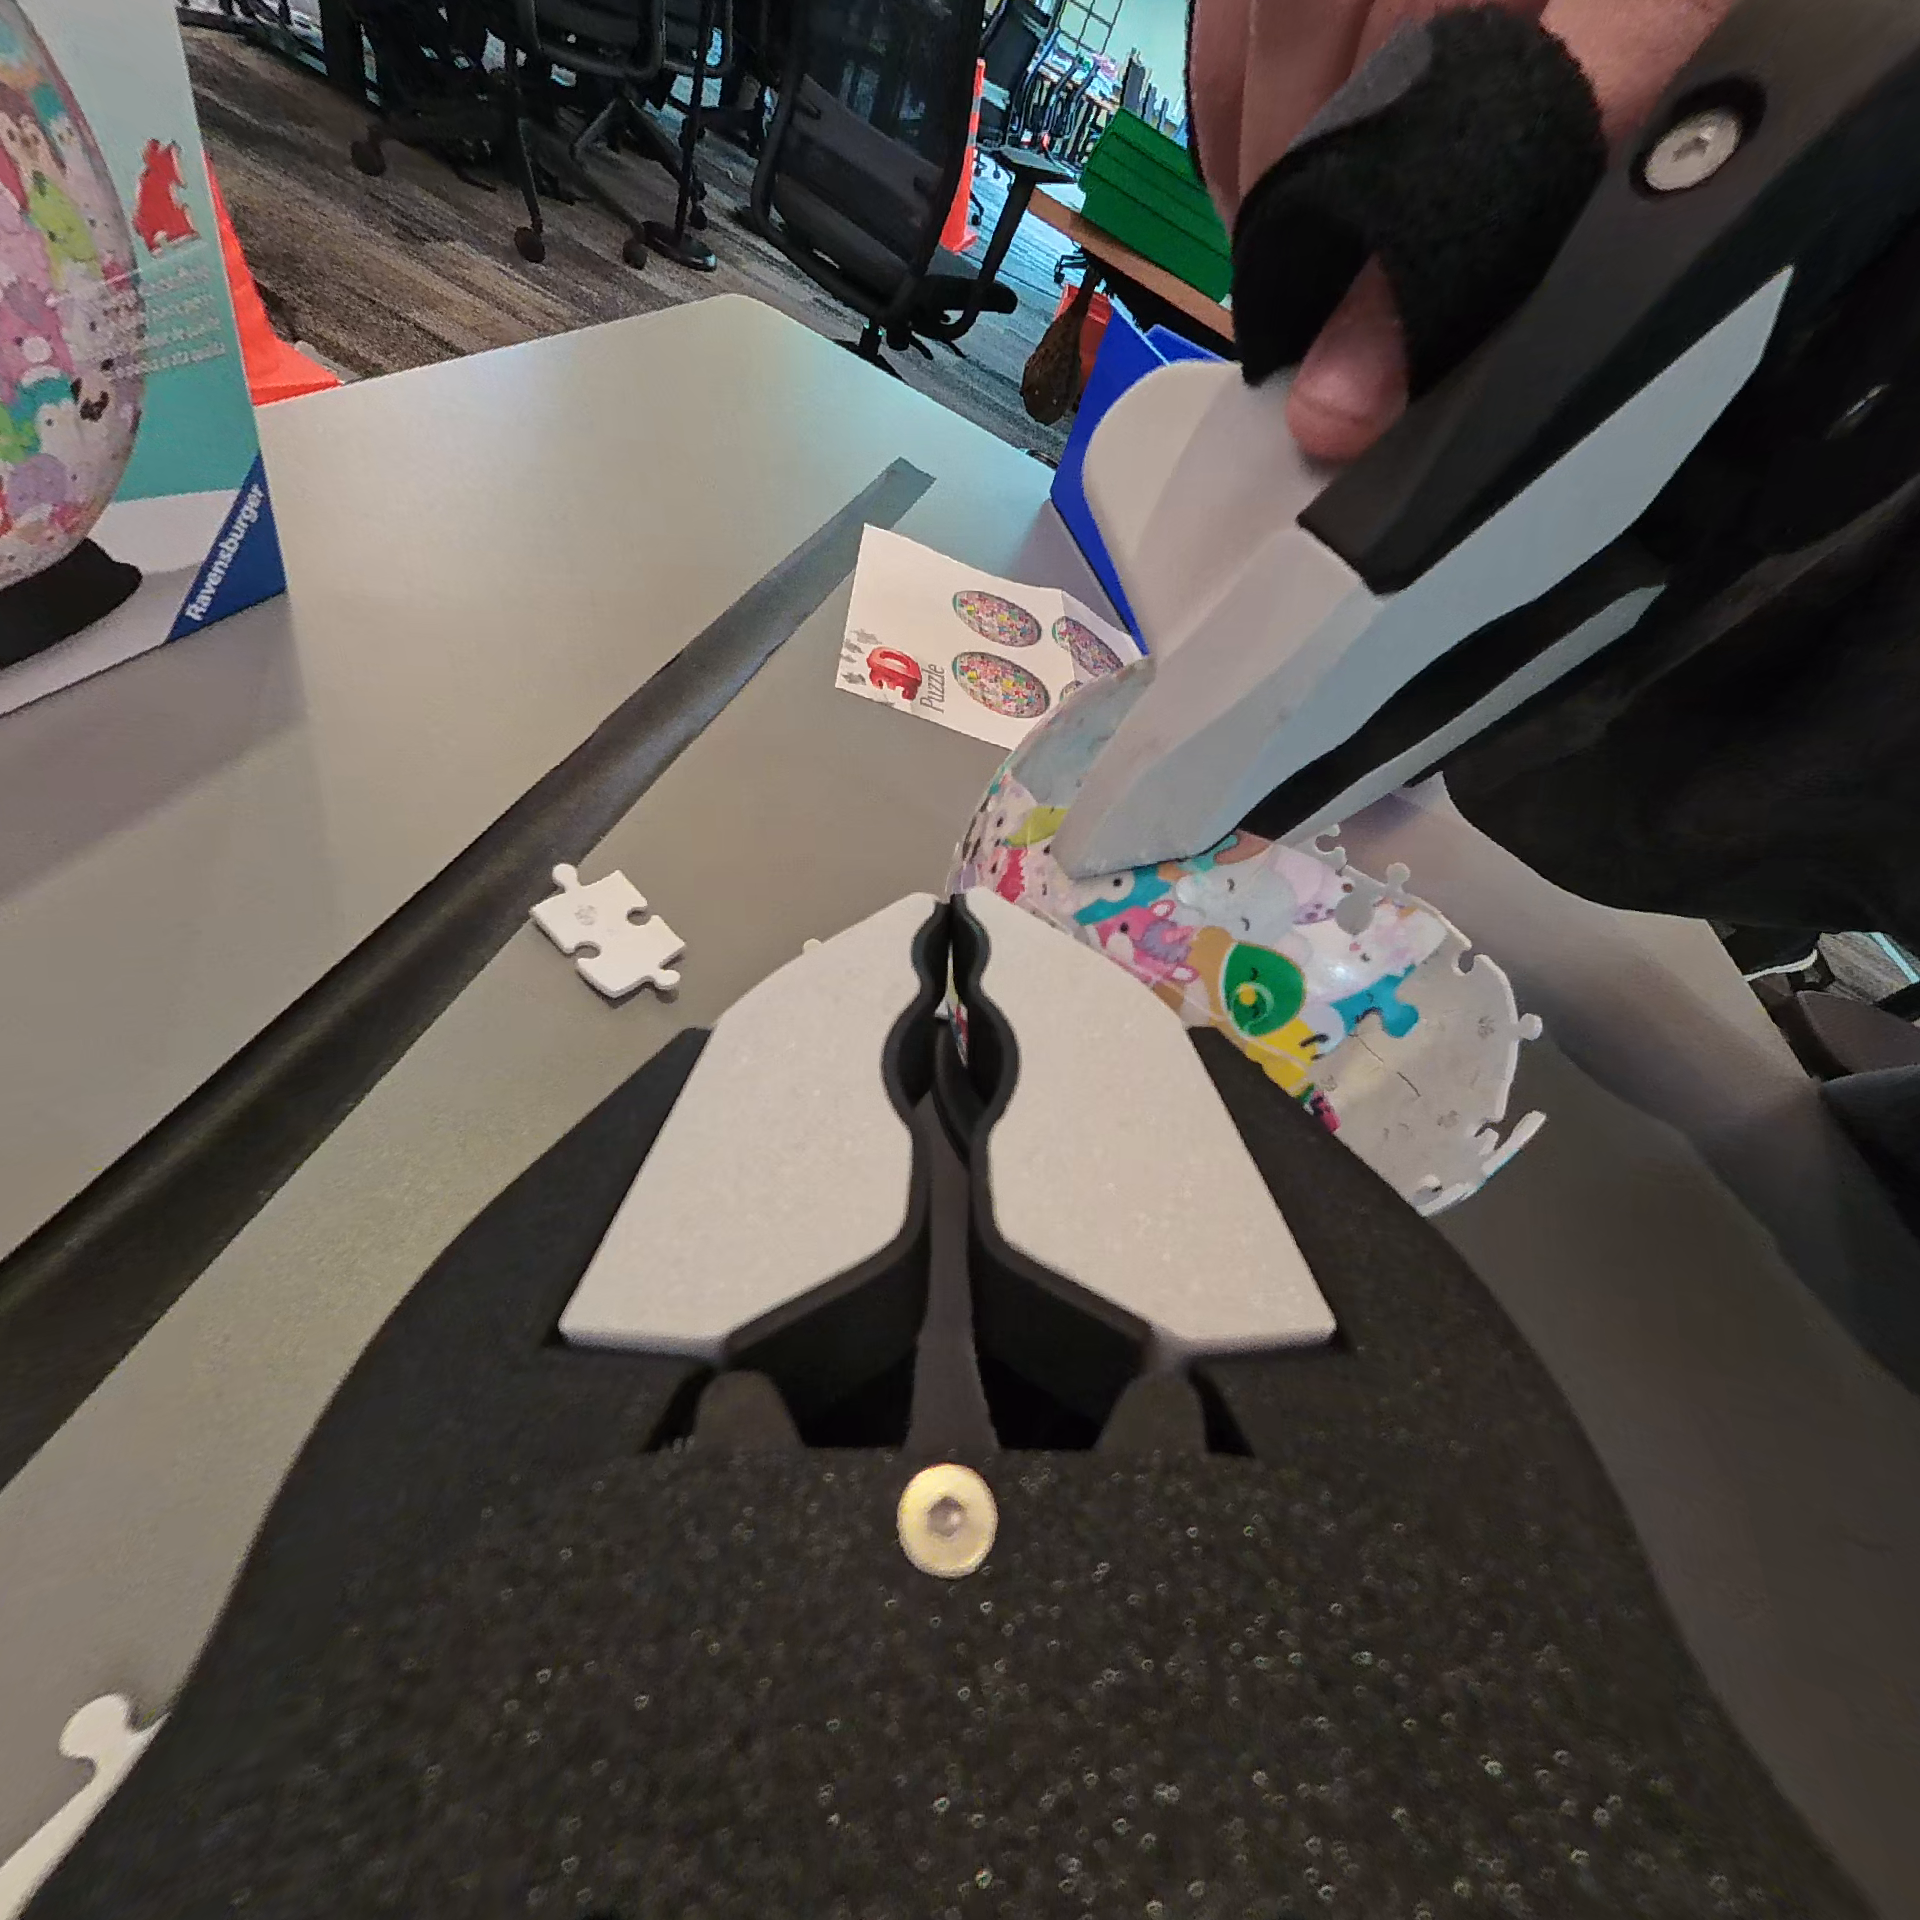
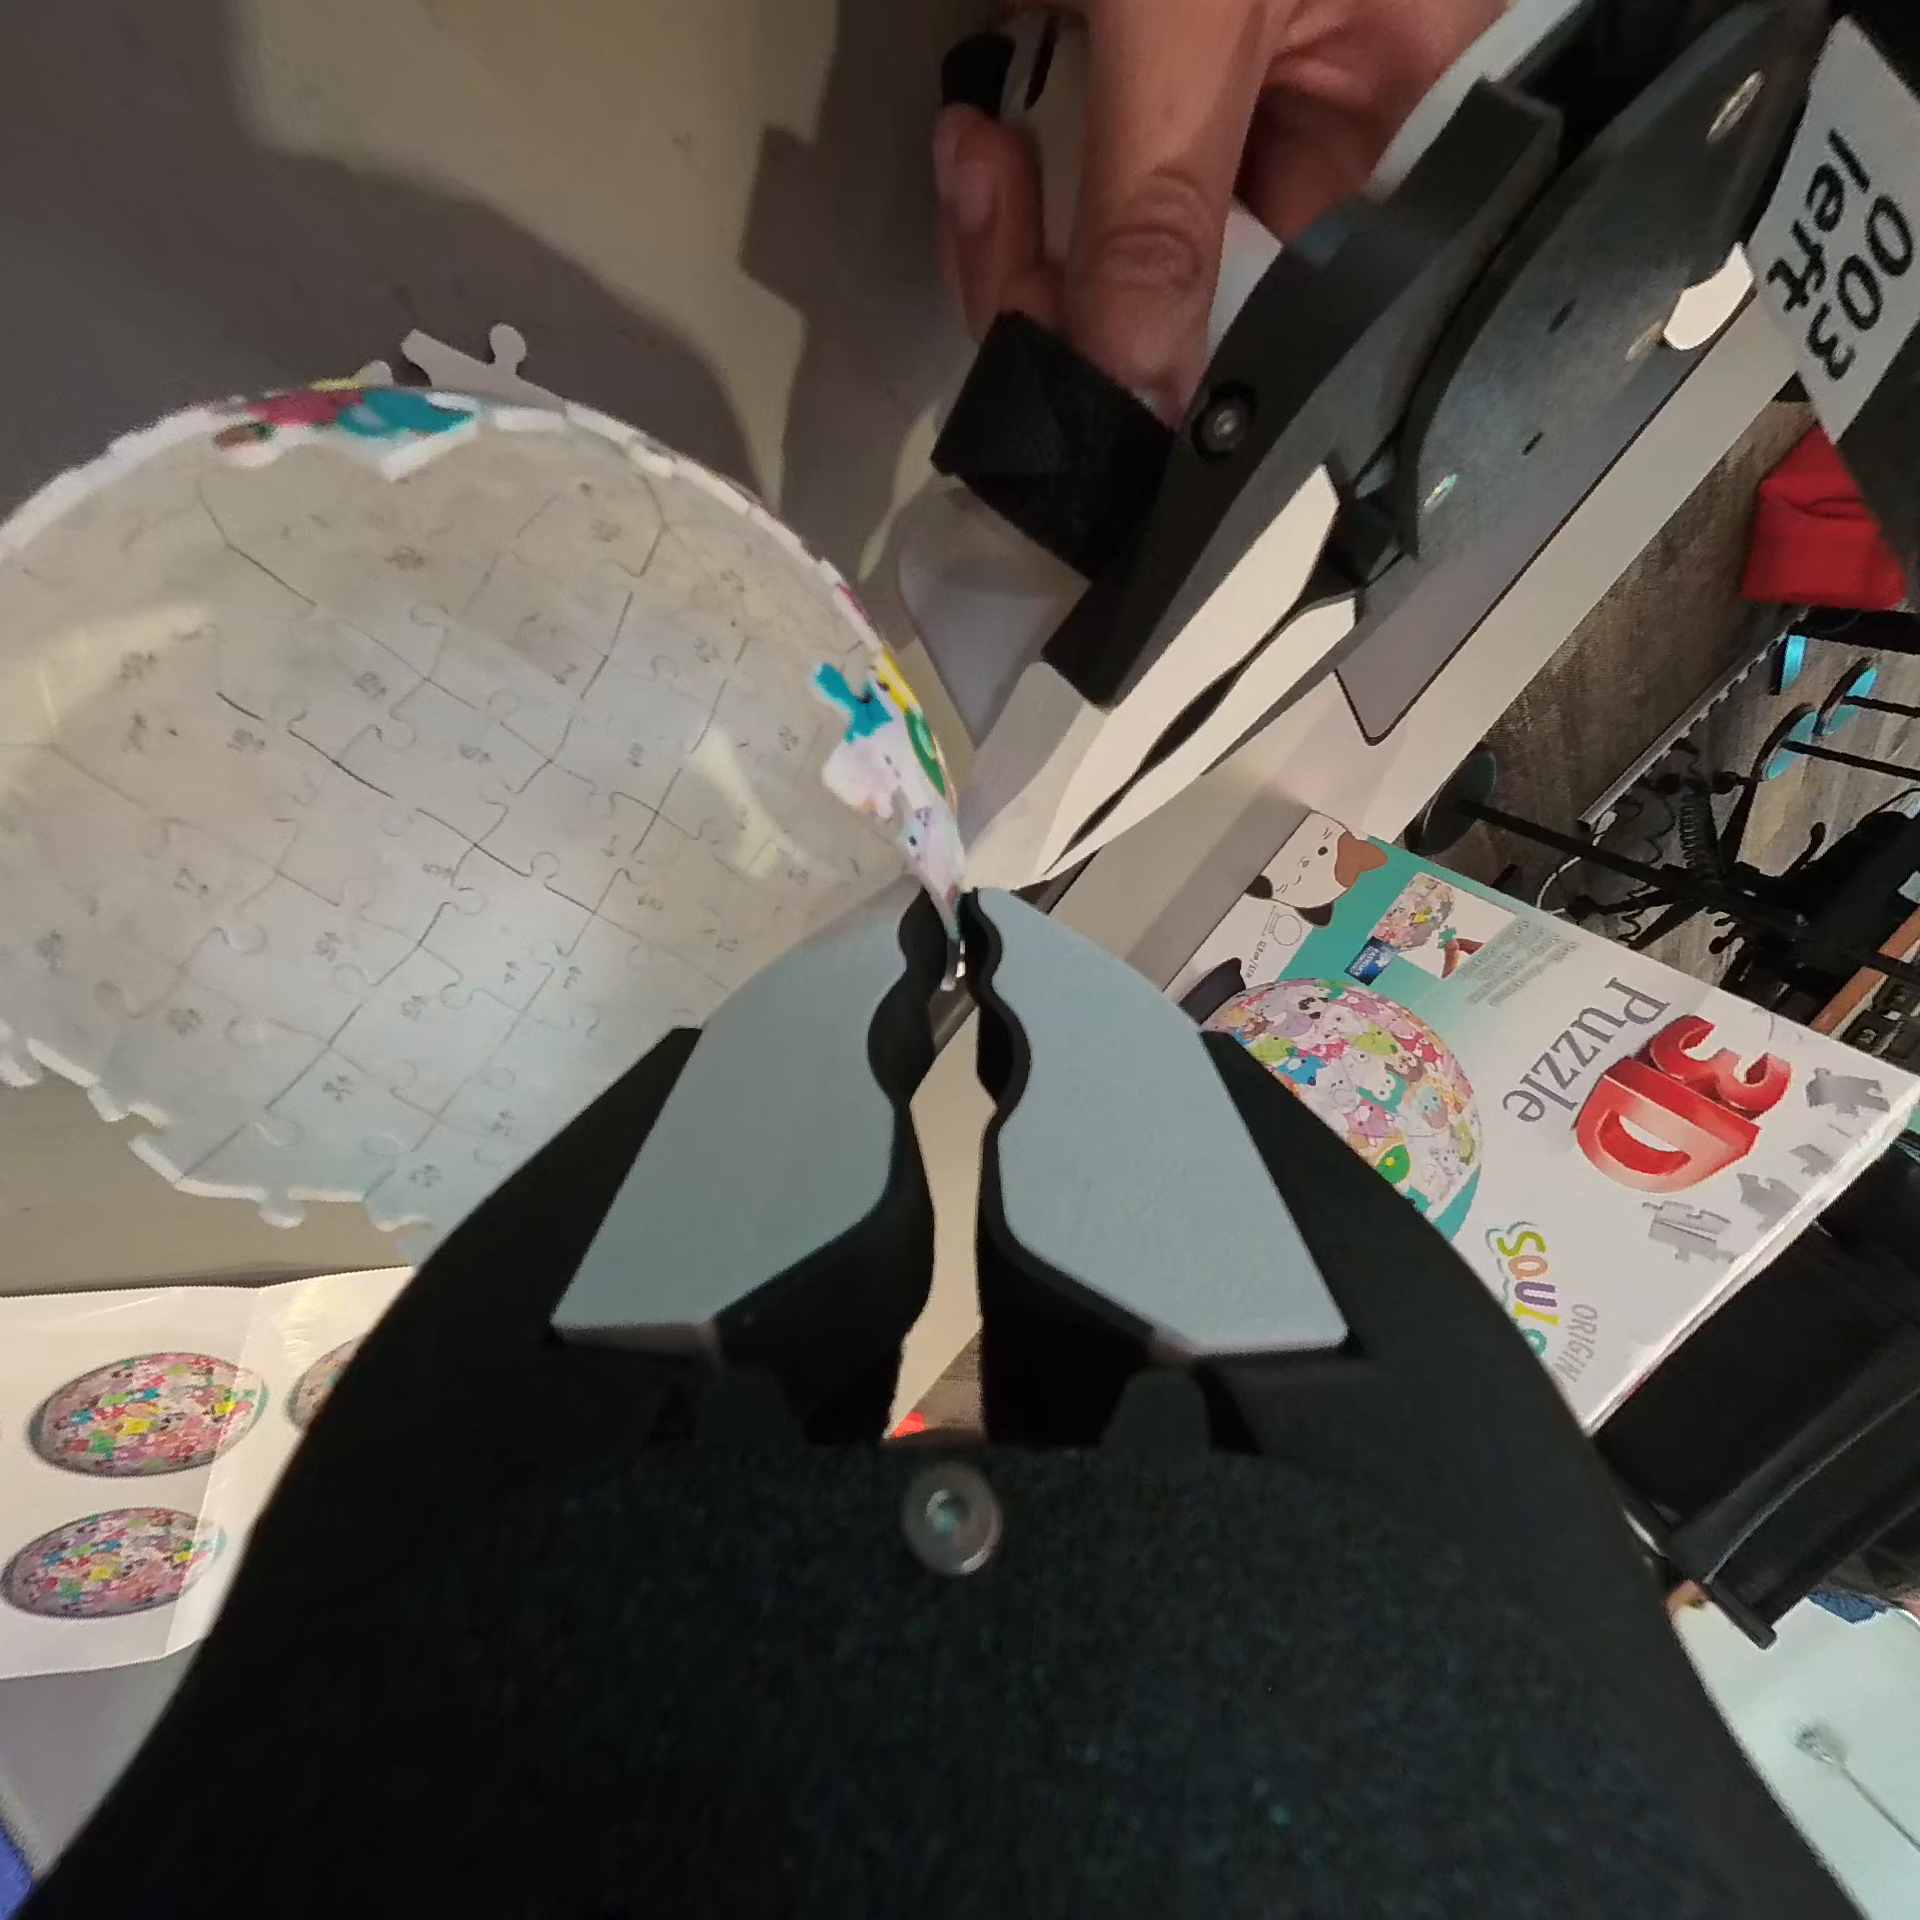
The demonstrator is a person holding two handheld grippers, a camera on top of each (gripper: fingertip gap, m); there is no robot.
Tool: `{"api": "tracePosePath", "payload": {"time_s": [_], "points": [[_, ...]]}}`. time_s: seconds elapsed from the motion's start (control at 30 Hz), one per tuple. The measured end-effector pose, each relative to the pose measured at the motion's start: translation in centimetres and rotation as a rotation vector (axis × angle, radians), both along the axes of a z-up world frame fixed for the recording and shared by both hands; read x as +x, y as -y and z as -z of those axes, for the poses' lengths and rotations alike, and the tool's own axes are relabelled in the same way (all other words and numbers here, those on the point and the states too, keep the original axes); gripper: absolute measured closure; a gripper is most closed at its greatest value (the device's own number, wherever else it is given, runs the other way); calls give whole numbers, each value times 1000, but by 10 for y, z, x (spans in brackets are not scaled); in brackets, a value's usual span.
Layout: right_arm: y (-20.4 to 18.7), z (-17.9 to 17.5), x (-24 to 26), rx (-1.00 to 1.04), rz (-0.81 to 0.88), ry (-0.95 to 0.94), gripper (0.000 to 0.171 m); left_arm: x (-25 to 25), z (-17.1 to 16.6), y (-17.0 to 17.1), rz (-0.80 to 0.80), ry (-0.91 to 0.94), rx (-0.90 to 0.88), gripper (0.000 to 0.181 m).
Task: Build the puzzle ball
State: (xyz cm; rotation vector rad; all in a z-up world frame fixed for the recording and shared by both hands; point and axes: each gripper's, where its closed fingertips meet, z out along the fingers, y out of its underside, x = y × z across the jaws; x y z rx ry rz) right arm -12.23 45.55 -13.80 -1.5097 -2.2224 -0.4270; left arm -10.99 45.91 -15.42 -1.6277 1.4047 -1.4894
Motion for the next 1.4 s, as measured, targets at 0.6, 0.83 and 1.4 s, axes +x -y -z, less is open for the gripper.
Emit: {"api": "tracePosePath", "payload": {"time_s": [0.6,0.83,1.4], "points": [[11,-31,6,12,146,-147,138,-4,-4,-14,-83,24,43,179],[71,-80,37,203,584,-696,137,-15,-13,-41,-237,68,57,159],[256,-34,35,162,725,-1482,110,-75,-31,18,-625,52,427,138]]}}
